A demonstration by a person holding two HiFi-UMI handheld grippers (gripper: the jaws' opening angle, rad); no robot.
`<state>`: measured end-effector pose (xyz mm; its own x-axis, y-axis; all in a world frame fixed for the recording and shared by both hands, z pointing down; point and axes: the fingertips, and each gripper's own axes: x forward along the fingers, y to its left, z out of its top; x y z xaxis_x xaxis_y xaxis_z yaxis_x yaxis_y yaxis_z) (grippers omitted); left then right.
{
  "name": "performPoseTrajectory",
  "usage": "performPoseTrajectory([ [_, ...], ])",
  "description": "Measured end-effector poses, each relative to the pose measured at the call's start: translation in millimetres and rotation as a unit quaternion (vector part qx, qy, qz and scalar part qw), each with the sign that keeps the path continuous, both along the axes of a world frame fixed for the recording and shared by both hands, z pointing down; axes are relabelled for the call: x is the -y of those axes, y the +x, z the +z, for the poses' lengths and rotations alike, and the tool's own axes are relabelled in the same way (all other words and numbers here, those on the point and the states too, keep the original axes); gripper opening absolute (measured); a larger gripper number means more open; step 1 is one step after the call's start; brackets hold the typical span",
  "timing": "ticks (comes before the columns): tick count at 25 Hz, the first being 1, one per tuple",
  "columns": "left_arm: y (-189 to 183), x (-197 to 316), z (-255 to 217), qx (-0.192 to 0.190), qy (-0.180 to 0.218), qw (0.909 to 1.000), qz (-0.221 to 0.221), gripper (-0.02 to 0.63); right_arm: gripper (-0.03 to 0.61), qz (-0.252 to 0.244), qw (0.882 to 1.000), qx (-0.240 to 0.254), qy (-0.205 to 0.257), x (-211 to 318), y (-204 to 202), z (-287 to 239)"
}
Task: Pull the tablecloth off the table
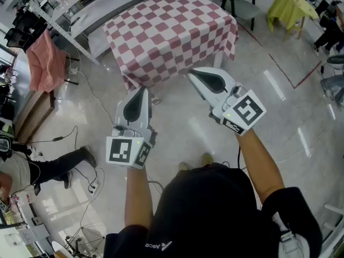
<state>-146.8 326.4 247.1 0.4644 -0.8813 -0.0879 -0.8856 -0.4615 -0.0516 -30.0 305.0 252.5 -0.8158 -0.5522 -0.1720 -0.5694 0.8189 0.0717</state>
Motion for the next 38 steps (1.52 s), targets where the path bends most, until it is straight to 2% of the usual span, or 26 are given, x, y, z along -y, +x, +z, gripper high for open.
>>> performPoseTrajectory([
  [5,10,12,-2,-0.003,0.000,1.0000,-0.006,0.009,0.002,-0.005,1.000,0.025,-0.003,10,15,-5],
  [12,31,31,-5,-0.005,0.004,0.9998,-0.019,0.009,0.002,-0.003,1.000,0.014,0.009,22,43,-6],
  [18,60,37,-28,-0.008,0.018,0.9994,-0.029,0.009,0.002,-0.001,1.000,0.005,0.015,29,75,-23],
  [26,55,85,-11,-0.010,0.022,0.9988,-0.042,0.009,0.002,0.005,1.000,0.005,0.017,84,76,-7],
  [32,39,151,6,-0.020,0.025,0.9984,-0.047,0.009,0.002,0.003,1.000,-0.009,0.024,146,61,5],
  [38,27,290,3,-0.021,0.018,0.9980,-0.057,0.009,0.002,0.005,1.000,-0.026,0.015,288,53,-1],
])
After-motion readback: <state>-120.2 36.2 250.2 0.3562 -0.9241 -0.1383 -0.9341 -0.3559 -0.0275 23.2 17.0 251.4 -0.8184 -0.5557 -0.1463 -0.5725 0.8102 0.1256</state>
